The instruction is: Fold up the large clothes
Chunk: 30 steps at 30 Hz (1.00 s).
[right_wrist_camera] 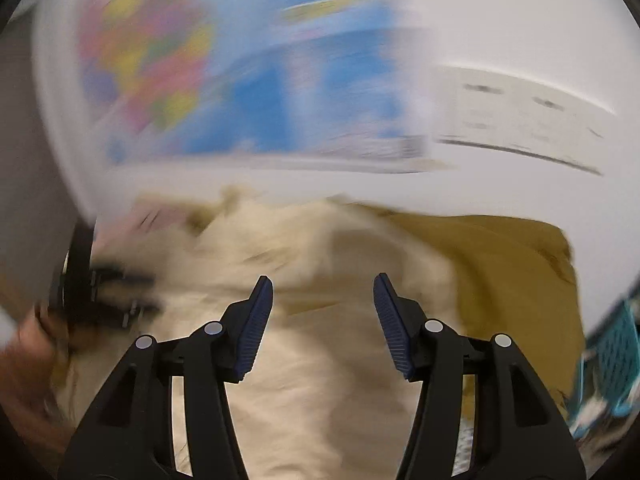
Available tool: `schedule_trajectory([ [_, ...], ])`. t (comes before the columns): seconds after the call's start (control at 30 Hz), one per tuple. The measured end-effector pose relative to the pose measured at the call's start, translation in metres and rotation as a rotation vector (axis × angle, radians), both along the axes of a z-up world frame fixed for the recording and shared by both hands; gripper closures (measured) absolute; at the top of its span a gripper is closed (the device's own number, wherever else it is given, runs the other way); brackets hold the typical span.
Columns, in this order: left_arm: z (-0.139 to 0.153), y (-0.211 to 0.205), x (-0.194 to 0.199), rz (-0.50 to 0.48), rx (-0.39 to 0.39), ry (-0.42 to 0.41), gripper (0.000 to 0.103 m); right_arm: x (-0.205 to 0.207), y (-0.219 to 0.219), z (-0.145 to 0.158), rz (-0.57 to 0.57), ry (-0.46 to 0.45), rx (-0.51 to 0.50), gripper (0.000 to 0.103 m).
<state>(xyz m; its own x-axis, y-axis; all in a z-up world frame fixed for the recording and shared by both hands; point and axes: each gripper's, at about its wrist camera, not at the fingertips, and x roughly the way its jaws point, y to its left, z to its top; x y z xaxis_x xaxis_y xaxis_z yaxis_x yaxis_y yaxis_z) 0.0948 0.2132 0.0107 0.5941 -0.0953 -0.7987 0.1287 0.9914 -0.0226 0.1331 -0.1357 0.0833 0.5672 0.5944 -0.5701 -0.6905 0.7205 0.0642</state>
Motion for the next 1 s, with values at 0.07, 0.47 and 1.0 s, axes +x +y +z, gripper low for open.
schedule_trajectory([
  [0.07,0.023,0.011,-0.016,0.024,-0.018,-0.074,0.031,-0.009,0.03,-0.017,0.083,0.038,-0.031,0.052],
  [0.47,0.079,0.151,-0.153,0.415,0.081,-0.159,0.026,0.022,0.11,-0.126,0.082,0.337,-0.172,0.049],
  [1.0,0.001,0.188,-0.236,0.42,0.069,0.01,0.028,-0.14,0.208,-0.08,0.582,0.247,-0.114,0.032],
])
